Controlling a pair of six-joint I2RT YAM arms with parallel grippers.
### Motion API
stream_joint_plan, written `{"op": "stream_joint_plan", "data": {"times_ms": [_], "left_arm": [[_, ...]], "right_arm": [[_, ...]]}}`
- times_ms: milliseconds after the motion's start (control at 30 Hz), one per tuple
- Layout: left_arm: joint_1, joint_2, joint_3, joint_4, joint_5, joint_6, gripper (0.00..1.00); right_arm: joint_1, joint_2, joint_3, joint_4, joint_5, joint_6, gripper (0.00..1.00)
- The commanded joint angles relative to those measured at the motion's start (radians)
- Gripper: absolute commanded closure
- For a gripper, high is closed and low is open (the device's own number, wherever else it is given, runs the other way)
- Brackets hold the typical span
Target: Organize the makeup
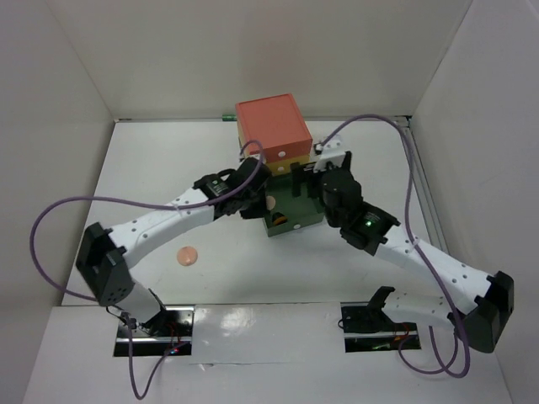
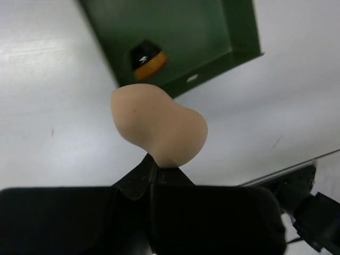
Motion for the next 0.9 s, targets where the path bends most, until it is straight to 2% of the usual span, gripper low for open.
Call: {"op": "stream_joint_plan", "data": {"times_ms": [0, 67, 133, 233, 300, 333, 367, 433, 533, 567, 700, 800, 867], "left_arm": [[0.003, 0.173, 0.118, 0.114, 0.063, 0.136, 1.0], [0.003, 0.254, 0.187, 0.114, 0.091, 0.149, 1.0], [0.003, 0.347, 0.272, 0.094, 0.102, 0.158, 0.76], [0.003, 0.378, 0.329, 0.062, 0.112, 0.17, 0.32], [0.003, 0.337, 0.308, 0.062, 0.086, 0.16, 0.2], [0.003, 0.309, 0.289, 0.062, 0.054, 0.159, 0.11], [0.003, 0.277, 0.269, 0.062, 0.031, 0.144, 0.07], [0.003, 0.162, 0.197, 0.024, -0.044, 0.112, 0.0], [0.003, -0.013, 0.055, -0.05, -0.163, 0.028, 0.0], [0.003, -0.055, 0.015, -0.128, -0.185, -0.062, 0.0], [0.118, -0.237, -0.265, -0.286, -0.194, -0.287, 0.0], [0.224, -0.35, -0.396, -0.287, -0.155, -0.379, 0.0], [0.273, -0.408, -0.501, -0.256, -0.154, -0.403, 0.07]], "right_arm": [[-0.062, -0.101, -0.007, -0.089, 0.17, 0.148, 0.0], [-0.1, -0.126, -0.007, -0.114, 0.125, 0.158, 0.0], [-0.123, -0.149, -0.016, -0.134, 0.111, 0.17, 0.0], [-0.123, -0.149, -0.016, -0.175, 0.111, 0.17, 0.0], [-0.133, -0.158, -0.016, -0.188, 0.111, 0.17, 0.0], [-0.133, -0.158, -0.016, -0.188, 0.111, 0.17, 0.0], [-0.133, -0.158, -0.016, -0.188, 0.1, 0.17, 0.0], [-0.133, -0.158, -0.016, -0.177, 0.088, 0.161, 0.0], [-0.133, -0.158, -0.036, -0.165, 0.069, 0.161, 0.0], [-0.133, -0.158, -0.036, -0.165, 0.069, 0.161, 0.0], [-0.133, -0.149, -0.056, -0.131, 0.043, 0.151, 0.0], [-0.133, -0.149, -0.065, -0.122, 0.034, 0.151, 0.0], [-0.142, -0.137, -0.074, -0.122, 0.025, 0.151, 0.0]]}}
